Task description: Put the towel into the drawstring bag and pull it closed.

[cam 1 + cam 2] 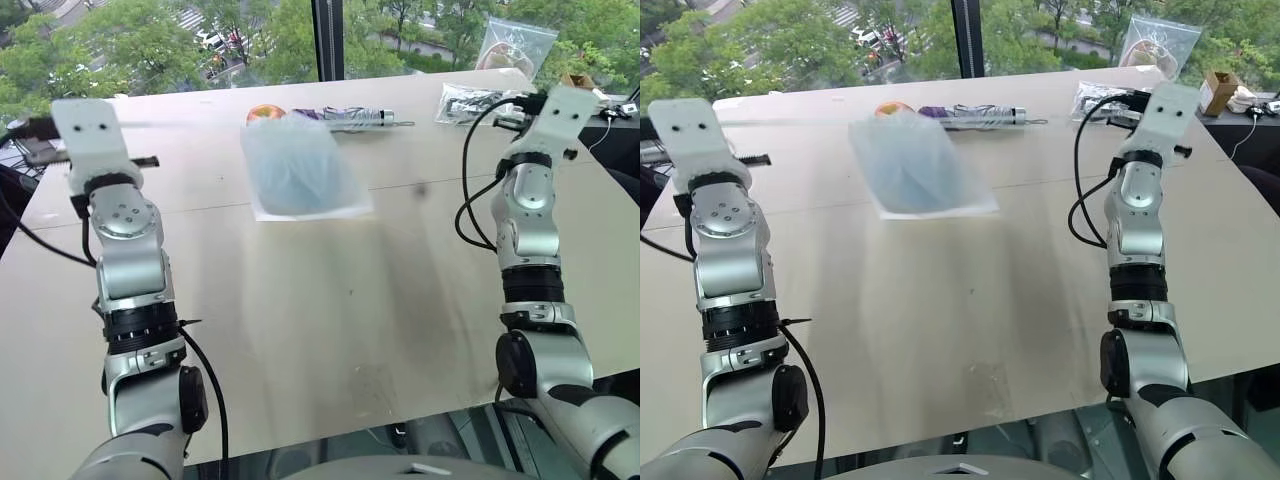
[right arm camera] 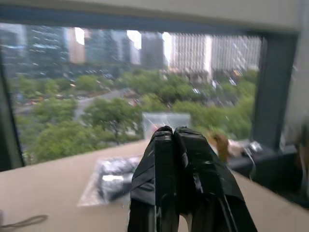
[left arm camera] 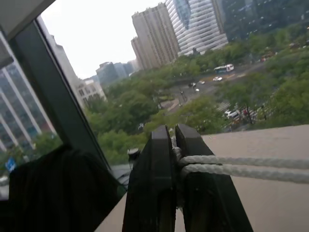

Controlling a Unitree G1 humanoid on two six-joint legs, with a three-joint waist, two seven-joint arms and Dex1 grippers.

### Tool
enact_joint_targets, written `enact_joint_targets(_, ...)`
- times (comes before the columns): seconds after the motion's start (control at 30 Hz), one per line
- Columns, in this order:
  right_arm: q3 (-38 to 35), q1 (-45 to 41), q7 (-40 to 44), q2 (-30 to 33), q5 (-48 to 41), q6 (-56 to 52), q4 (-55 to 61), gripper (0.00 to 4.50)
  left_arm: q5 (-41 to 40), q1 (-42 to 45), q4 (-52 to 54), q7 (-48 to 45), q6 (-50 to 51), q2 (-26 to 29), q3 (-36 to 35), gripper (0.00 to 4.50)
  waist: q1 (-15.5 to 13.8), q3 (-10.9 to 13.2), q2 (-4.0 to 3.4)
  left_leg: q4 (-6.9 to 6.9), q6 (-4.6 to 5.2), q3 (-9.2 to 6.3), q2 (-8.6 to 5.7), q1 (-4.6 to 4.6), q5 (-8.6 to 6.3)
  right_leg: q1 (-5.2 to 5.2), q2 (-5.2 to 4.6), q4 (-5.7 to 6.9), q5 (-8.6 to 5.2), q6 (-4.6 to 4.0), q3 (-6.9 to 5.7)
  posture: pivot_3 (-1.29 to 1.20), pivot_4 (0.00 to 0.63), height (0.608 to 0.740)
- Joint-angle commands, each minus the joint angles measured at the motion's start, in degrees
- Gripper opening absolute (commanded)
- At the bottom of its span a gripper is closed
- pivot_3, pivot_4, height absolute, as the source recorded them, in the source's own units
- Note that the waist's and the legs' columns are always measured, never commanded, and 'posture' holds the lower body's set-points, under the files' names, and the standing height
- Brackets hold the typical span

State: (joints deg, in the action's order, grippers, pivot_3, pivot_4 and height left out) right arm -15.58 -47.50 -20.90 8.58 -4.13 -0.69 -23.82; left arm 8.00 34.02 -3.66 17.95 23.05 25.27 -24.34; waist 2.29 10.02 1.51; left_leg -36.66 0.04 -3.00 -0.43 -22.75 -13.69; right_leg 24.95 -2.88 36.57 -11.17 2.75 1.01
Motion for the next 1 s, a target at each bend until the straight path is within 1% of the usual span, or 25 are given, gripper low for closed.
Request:
enact_joint_targets(0.03,-10.1,0.6,-7.4,2.2,-4.6,-3.1,-1.1,0.0,-1.9,-1.3,-1.9,8.2,5.1,1.2,-12.9,0.07,0.0,0.0,0.0,-0.01,0.0,-0.01,0.01,0.0,0.0,0.0,0.0,0.03,0.0,0.0,0.0,0.0,0.15,0.74)
enact_joint_targets(0.07,-9.6,0.5,-6.5,2.3,-5.6,-3.2,-1.4,0.0,-3.0,-1.5,-2.0,7.3,4.9,1.1,-12.5,0.07,0.0,0.0,0.01,-0.06,0.0,-0.02,0.01,0.0,0.0,0.0,0.0,0.09,0.0,0.0,-0.01,0.0,0.15,0.74)
enact_joint_targets(0.1,-8.1,0.1,-3.4,2.3,-6.9,-3.7,-1.6,0.0,-5.3,-1.3,-2.2,4.8,4.0,0.7,-11.4,0.07,0.0,0.0,0.0,-0.09,0.0,-0.02,0.01,0.0,0.0,0.0,0.0,0.12,0.0,0.0,-0.02,0.0,0.15,0.74)
enact_joint_targets(0.17,-4.1,-1.0,5.8,1.5,-10.7,-5.6,-1.4,0.0,-9.4,-0.8,-2.3,-2.5,2.1,0.4,-6.6,0.07,0.0,0.0,0.01,-0.16,0.01,-0.03,-0.01,-0.02,-0.01,0.0,0.01,0.16,0.0,0.0,-0.02,0.0,0.15,0.74)
enact_joint_targets(0.23,0.5,-1.1,14.4,1.3,-12.2,-7.4,0.4,0.0,-11.7,-1.0,-1.1,-9.8,1.2,0.4,-0.9,0.07,-0.1,0.0,0.01,-0.22,0.02,-0.03,-0.04,-0.03,-0.01,-0.03,0.01,0.15,0.0,0.0,-0.04,0.0,0.15,0.74)
enact_joint_targets(0.27,1.9,-0.9,17.2,1.5,-12.3,-7.9,1.1,0.0,-12.3,-1.2,-0.7,-12.1,1.0,0.4,0.7,0.07,-0.1,0.0,0.0,-0.24,0.02,-0.03,-0.05,-0.03,-0.01,-0.04,0.01,0.15,0.0,0.0,-0.04,0.0,0.15,0.74)
enact_joint_targets(0.33,6.8,0.5,28.6,2.1,-15.0,-11.9,5.0,0.0,-15.4,-2.4,2.1,-22.1,0.9,0.7,6.1,0.07,0.1,0.0,0.0,-0.28,0.03,-0.03,-0.06,-0.03,-0.01,-0.06,0.02,0.15,0.0,0.0,-0.04,0.0,0.15,0.74)
enact_joint_targets(0.37,9.3,1.8,35.9,2.7,-17.7,-14.7,7.9,0.0,-17.5,-3.5,4.0,-27.5,1.3,1.1,8.6,0.07,0.1,0.0,0.0,-0.28,0.03,-0.03,-0.05,-0.02,-0.01,-0.07,0.04,0.15,0.0,0.0,-0.03,0.0,0.15,0.74)
enact_joint_targets(0.4,12.6,3.8,42.7,4.5,-18.5,-15.9,11.5,0.0,-18.9,-5.2,6.4,-33.0,1.9,2.1,11.6,0.07,0.1,0.0,-0.01,-0.28,0.03,-0.03,-0.04,-0.01,-0.01,-0.07,0.04,0.16,0.0,0.0,-0.03,0.0,0.15,0.74)
enact_joint_targets(0.43,15.1,6.0,47.9,6.7,-19.1,-17.9,14.5,0.62,-20.6,-7.5,8.9,-38.0,3.1,3.4,13.7,0.0,0.1,0.0,-0.01,-0.27,0.03,-0.03,-0.02,-0.01,-0.01,-0.08,0.06,0.14,0.0,0.0,-0.04,0.0,0.15,0.74)
enact_joint_targets(0.47,16.8,8.3,52.3,9.0,-20.2,-20.4,17.1,0.92,-21.6,-9.6,10.4,-41.5,3.7,5.0,14.9,0.68,0.2,0.0,-0.02,-0.27,0.03,-0.03,0.02,-0.01,-0.02,-0.09,0.08,0.13,-0.01,0.0,-0.04,0.0,0.15,0.74)
enact_joint_targets(0.5,18.4,10.6,56.1,11.5,-20.5,-22.1,19.5,1.29,-22.3,-11.6,11.5,-44.2,4.5,6.5,15.5,0.91,0.2,0.0,-0.01,-0.25,0.04,-0.03,0.04,-0.02,-0.02,-0.08,0.09,0.11,-0.02,0.0,-0.04,0.0,0.15,0.74)
enact_joint_targets(0.53,19.5,12.4,58.8,13.7,-20.2,-22.6,20.9,1.96,-23.1,-13.3,12.1,-46.2,5.6,7.8,15.6,1.5,0.2,0.0,-0.02,-0.22,0.06,-0.04,0.06,-0.04,-0.03,-0.08,0.11,0.1,-0.02,0.0,-0.05,0.0,0.15,0.74)
enact_joint_targets(0.57,20.2,14.2,61.7,16.4,-19.9,-23.1,21.4,2.27,-23.4,-15.7,11.9,-48.4,5.1,9.4,15.4,1.85,0.2,0.0,-0.02,-0.22,0.07,-0.03,0.07,-0.05,-0.04,-0.08,0.11,0.06,-0.02,0.0,-0.05,0.0,0.15,0.74)
enact_joint_targets(0.6,20.4,15.8,64.5,18.7,-19.5,-23.0,21.2,2.79,-23.1,-17.9,11.1,-49.7,4.4,10.7,15.1,2.39,0.2,0.0,-0.03,-0.22,0.07,-0.03,0.07,-0.05,-0.04,-0.07,0.11,-0.02,-0.03,0.0,-0.05,0.0,0.15,0.74)
enact_joint_targets(0.63,20.2,17.8,68.3,21.7,-19.6,-22.6,19.9,3.14,-23.1,-21.0,9.2,-51.1,3.9,12.4,13.9,2.72,0.1,0.0,-0.04,-0.22,0.08,0.0,0.07,-0.02,-0.05,-0.08,0.12,-0.03,-0.03,0.0,-0.04,0.0,0.15,0.74)
enact_joint_targets(0.67,19.8,19.7,71.7,24.2,-20.0,-22.3,18.9,3.26,-23.3,-24.1,7.7,-52.9,2.9,13.9,12.8,3.26,0.1,0.0,-0.05,-0.22,0.09,0.01,0.07,0.01,-0.05,-0.09,0.11,-0.02,-0.04,0.0,-0.03,0.0,0.15,0.74)
enact_joint_targets(0.73,19.4,23.3,77.2,28.6,-19.7,-20.8,16.7,3.26,-24.5,-29.8,6.0,-56.4,2.9,16.5,10.4,3.26,0.1,0.0,-0.05,-0.24,0.09,0.08,0.11,0.08,-0.05,-0.11,0.14,-0.05,-0.05,0.0,-0.01,0.0,0.15,0.74)
enact_joint_targets(0.8,18.8,25.3,80.3,30.7,-19.6,-19.6,15.0,3.26,-26.4,-33.9,6.1,-59.9,3.6,18.0,8.8,3.26,0.0,0.0,-0.02,-0.29,0.09,0.09,0.17,0.16,-0.05,-0.23,0.18,-0.06,-0.06,-0.01,-0.02,0.0,0.15,0.74)
enact_joint_targets(0.87,17.2,25.8,81.0,31.4,-19.0,-17.0,11.4,3.26,-28.7,-39.4,7.2,-65.0,3.9,20.1,7.3,3.26,0.2,0.0,-0.04,-0.33,0.09,0.26,0.24,0.41,-0.05,-0.4,0.2,-0.07,-0.23,-0.13,0.09,0.0,0.15,0.74)
enact_joint_targets(0.9,16.2,25.5,80.7,31.1,-18.8,-15.7,9.7,3.26,-28.7,-41.9,7.6,-66.8,2.4,21.1,6.6,3.26,0.3,0.0,-0.04,-0.33,0.09,0.33,0.26,0.48,-0.05,-0.42,0.2,-0.06,-0.28,-0.06,0.15,0.0,0.15,0.74)
enact_joint_targets(0.93,15.4,25.0,80.5,30.9,-18.8,-14.8,8.5,3.26,-28.5,-43.4,7.7,-67.8,1.2,21.8,6.1,3.26,0.3,0.0,-0.06,-0.33,0.09,0.56,0.35,0.73,-0.05,-0.55,0.21,-0.03,-0.31,-0.02,0.29,0.0,0.15,0.74)
enact_joint_targets(1.0,14.1,24.3,80.9,30.3,-19.4,-13.8,7.3,3.26,-30.1,-43.5,6.5,-67.8,2.5,22.1,3.7,3.26,0.2,0.0,-0.08,-0.32,0.13,0.81,0.56,1.06,-0.08,-0.81,0.19,-0.04,-0.31,-0.03,0.36,0.0,0.15,0.74)
